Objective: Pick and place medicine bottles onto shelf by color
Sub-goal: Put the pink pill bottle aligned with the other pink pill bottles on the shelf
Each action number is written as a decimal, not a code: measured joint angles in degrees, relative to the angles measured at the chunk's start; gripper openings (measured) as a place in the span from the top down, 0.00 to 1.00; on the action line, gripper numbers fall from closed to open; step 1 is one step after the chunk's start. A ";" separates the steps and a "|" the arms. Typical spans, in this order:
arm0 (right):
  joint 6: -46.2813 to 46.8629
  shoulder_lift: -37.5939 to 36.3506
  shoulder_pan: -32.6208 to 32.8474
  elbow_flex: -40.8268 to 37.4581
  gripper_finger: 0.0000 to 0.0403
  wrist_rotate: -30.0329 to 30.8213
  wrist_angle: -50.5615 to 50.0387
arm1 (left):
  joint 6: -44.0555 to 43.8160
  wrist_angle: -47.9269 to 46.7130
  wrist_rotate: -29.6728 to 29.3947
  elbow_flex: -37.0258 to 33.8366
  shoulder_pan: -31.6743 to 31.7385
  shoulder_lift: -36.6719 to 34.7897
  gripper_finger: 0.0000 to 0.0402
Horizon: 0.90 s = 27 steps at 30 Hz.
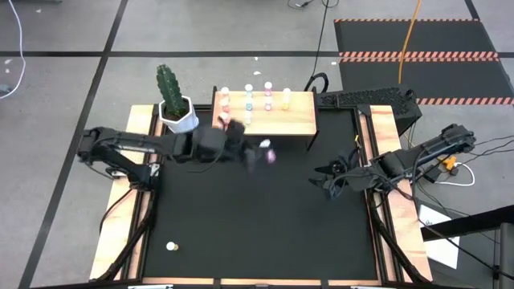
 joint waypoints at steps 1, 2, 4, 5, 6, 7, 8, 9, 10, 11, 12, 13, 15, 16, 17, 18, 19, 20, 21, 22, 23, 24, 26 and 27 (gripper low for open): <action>0.01 -0.08 -0.11 0.00 0.37 0.03 0.00 | 5.70 -0.72 -0.24 2.73 1.21 1.17 0.72; 0.01 -0.11 -0.15 0.00 0.37 0.14 -0.31 | 11.40 -0.89 -0.60 5.48 2.36 2.42 0.72; 0.10 -0.13 -0.15 0.00 0.37 1.29 -0.91 | 22.17 -0.90 -2.37 9.97 4.52 4.68 0.72; 0.29 -0.15 -0.15 0.00 0.37 2.05 -1.03 | 27.02 -0.79 -3.00 11.91 5.65 5.90 0.72; 0.41 -0.14 -0.15 0.00 0.37 2.82 -1.53 | 31.14 -0.27 -3.07 13.74 6.73 7.24 0.72; 0.56 -0.14 -0.20 0.00 0.37 2.95 -1.91 | 34.26 0.07 -3.04 15.18 7.88 8.52 0.72; 0.82 -0.14 -0.35 0.00 0.37 3.35 -1.84 | 36.66 0.31 -2.87 16.26 8.94 9.79 0.72; 1.51 -0.14 -0.51 0.00 0.37 3.69 -1.85 | 38.60 0.59 -2.13 16.99 9.92 11.06 0.72; 2.46 -0.14 -0.52 0.00 0.37 4.00 -2.13 | 40.33 1.16 -1.01 17.57 10.91 12.41 0.72; 3.51 -0.16 -0.57 0.00 0.37 4.05 -2.41 | 42.09 1.64 -0.15 18.07 11.89 13.72 0.72; 4.41 -0.16 -0.57 0.00 0.37 4.10 -2.64 | 43.47 1.85 0.45 18.23 12.73 14.69 0.72; 5.13 -0.16 -0.57 0.00 0.37 4.09 -3.05 | 44.36 2.21 0.51 18.25 13.56 15.56 0.72; 6.47 -0.16 -0.56 0.00 0.37 4.23 -3.76 | 44.97 2.88 0.60 18.28 15.06 16.86 0.72; 7.34 -0.16 -0.55 0.00 0.37 4.47 -4.45 | 44.83 2.74 0.59 18.16 15.76 17.15 0.72; 8.30 -0.16 -0.55 0.00 0.37 5.02 -5.35 | 44.42 2.52 0.60 17.98 16.47 17.16 0.72; 9.29 -0.16 -0.66 0.00 0.37 5.52 -6.02 | 44.25 2.35 0.60 17.80 17.11 17.16 0.72; 10.08 -0.16 -0.87 0.00 0.37 5.55 -6.44 | 44.35 2.25 0.60 17.65 17.74 17.14 0.72; 10.65 -0.16 -1.05 0.00 0.37 5.53 -6.83 | 44.87 1.92 0.60 17.47 18.33 17.04 0.72; 10.92 -0.16 -1.25 0.00 0.37 5.51 -7.30 | 45.51 1.29 0.59 17.31 18.83 17.03 0.72; 11.02 -0.16 -1.47 0.00 0.37 5.50 -7.80 | 46.17 0.38 0.60 17.26 19.31 17.03 0.72; 11.00 -0.16 -1.72 0.00 0.37 5.46 -8.19 | 46.64 -0.89 0.67 17.22 19.73 17.03 0.72; 10.84 -0.16 -2.03 0.00 0.37 5.47 -8.52 | 47.09 -2.04 1.25 17.18 20.20 17.03 0.72; 9.64 -0.16 -3.07 0.00 0.37 5.44 -9.30 | 48.21 -3.45 3.41 17.18 21.07 17.73 0.72; 8.73 -0.16 -3.74 0.00 0.37 5.45 -9.39 | 48.59 -3.43 4.44 17.28 21.28 18.48 0.72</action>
